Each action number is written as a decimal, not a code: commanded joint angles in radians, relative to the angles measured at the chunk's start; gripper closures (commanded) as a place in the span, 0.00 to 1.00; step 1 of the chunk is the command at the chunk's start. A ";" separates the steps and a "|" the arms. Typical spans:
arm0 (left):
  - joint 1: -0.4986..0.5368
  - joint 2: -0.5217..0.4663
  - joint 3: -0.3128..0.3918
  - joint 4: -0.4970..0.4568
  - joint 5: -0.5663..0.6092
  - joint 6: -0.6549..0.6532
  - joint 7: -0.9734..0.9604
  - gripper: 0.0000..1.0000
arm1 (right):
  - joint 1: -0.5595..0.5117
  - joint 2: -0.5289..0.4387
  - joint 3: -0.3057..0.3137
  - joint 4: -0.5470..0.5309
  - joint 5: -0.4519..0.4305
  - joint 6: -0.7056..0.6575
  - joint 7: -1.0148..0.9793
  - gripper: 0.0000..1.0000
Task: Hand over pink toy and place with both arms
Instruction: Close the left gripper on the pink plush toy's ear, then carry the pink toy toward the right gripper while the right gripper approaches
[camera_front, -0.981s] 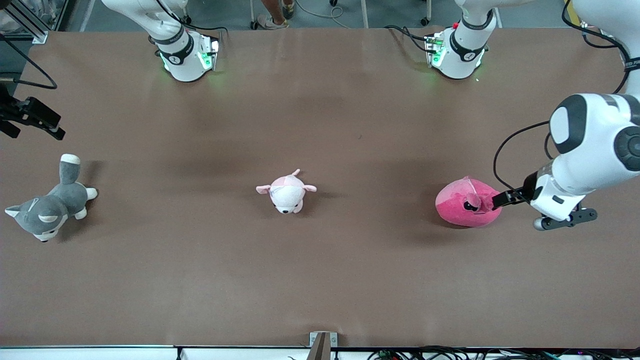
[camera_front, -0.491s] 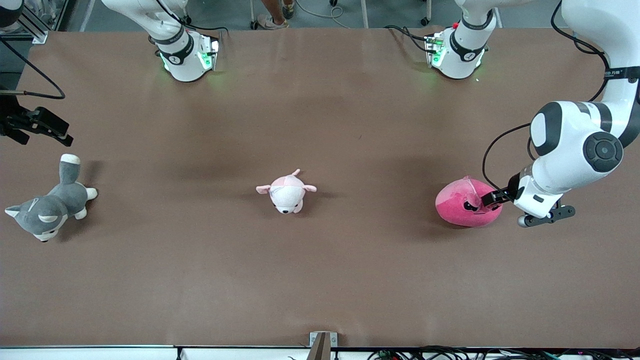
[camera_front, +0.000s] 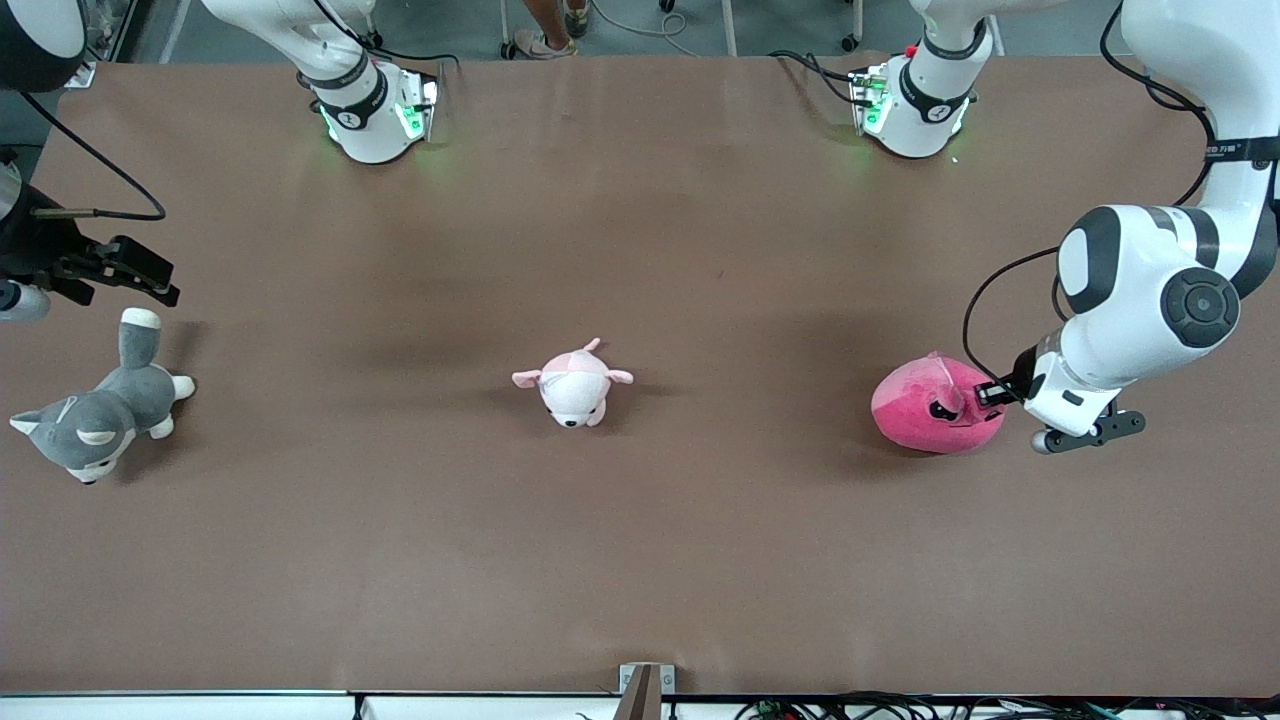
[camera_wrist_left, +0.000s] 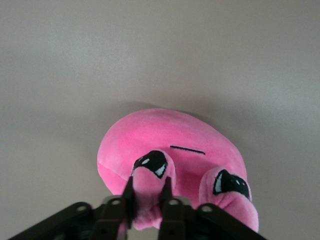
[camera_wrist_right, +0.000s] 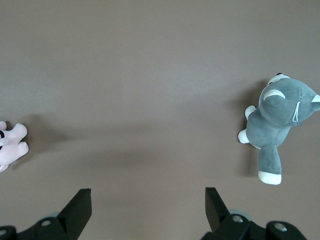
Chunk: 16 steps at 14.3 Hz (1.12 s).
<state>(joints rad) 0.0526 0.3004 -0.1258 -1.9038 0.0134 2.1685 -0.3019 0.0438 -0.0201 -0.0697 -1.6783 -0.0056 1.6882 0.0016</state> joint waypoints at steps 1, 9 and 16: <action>0.000 -0.035 -0.003 0.009 0.008 -0.001 -0.016 1.00 | 0.005 0.000 -0.005 0.015 0.007 -0.021 0.009 0.00; -0.010 -0.093 -0.153 0.239 0.008 -0.221 -0.031 1.00 | 0.005 0.006 -0.007 0.015 0.083 -0.051 0.012 0.01; -0.026 -0.089 -0.405 0.391 0.008 -0.335 -0.281 1.00 | 0.005 0.003 -0.008 0.017 0.445 -0.160 0.025 0.24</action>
<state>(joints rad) 0.0312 0.1987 -0.4786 -1.5734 0.0133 1.8625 -0.5114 0.0449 -0.0168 -0.0727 -1.6705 0.3431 1.5594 0.0121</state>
